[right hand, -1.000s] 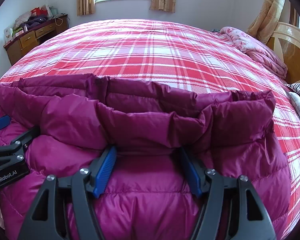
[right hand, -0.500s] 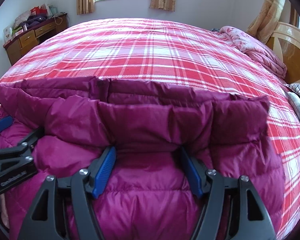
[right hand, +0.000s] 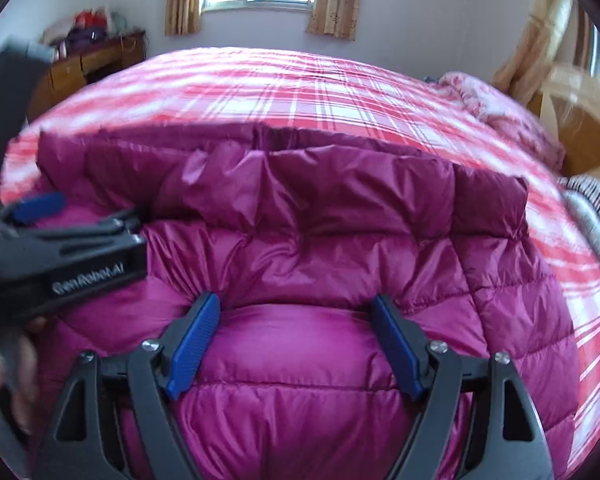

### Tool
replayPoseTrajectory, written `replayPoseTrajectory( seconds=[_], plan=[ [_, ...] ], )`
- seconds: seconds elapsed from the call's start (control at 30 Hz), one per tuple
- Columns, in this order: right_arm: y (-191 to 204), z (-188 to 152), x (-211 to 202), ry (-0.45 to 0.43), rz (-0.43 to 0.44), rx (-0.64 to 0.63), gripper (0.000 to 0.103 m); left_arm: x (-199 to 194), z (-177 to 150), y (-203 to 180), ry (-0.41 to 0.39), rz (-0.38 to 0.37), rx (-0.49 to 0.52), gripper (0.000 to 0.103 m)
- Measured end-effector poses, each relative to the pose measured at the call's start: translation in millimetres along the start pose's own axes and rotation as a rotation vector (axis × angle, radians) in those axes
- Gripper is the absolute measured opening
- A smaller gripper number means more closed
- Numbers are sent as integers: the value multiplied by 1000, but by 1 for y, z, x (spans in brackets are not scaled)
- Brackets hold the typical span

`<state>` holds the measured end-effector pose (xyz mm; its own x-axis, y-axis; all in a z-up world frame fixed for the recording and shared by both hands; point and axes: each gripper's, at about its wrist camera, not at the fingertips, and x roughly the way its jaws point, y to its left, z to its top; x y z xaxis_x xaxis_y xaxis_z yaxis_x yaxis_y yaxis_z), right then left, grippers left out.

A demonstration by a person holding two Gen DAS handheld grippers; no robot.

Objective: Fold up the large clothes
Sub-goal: 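Open both grippers and press the folded jacket flat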

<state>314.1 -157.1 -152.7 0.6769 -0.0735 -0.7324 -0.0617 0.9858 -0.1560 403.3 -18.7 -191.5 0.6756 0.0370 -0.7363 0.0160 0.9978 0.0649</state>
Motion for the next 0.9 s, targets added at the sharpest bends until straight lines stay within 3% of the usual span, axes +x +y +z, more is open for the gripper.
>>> replayPoseTrajectory(
  seconds=[0.2, 0.57, 0.9],
  plan=[
    [-8, 0, -6, 7, 28, 15, 82, 0, 0, 0, 1, -3, 0, 95],
    [-8, -34, -37, -83, 18, 28, 84, -4, -2, 2, -1, -15, -5, 95],
    [-12, -36, -31, -77, 35, 42, 89, -60, -55, 8, -74, 4, 21, 95]
  ],
)
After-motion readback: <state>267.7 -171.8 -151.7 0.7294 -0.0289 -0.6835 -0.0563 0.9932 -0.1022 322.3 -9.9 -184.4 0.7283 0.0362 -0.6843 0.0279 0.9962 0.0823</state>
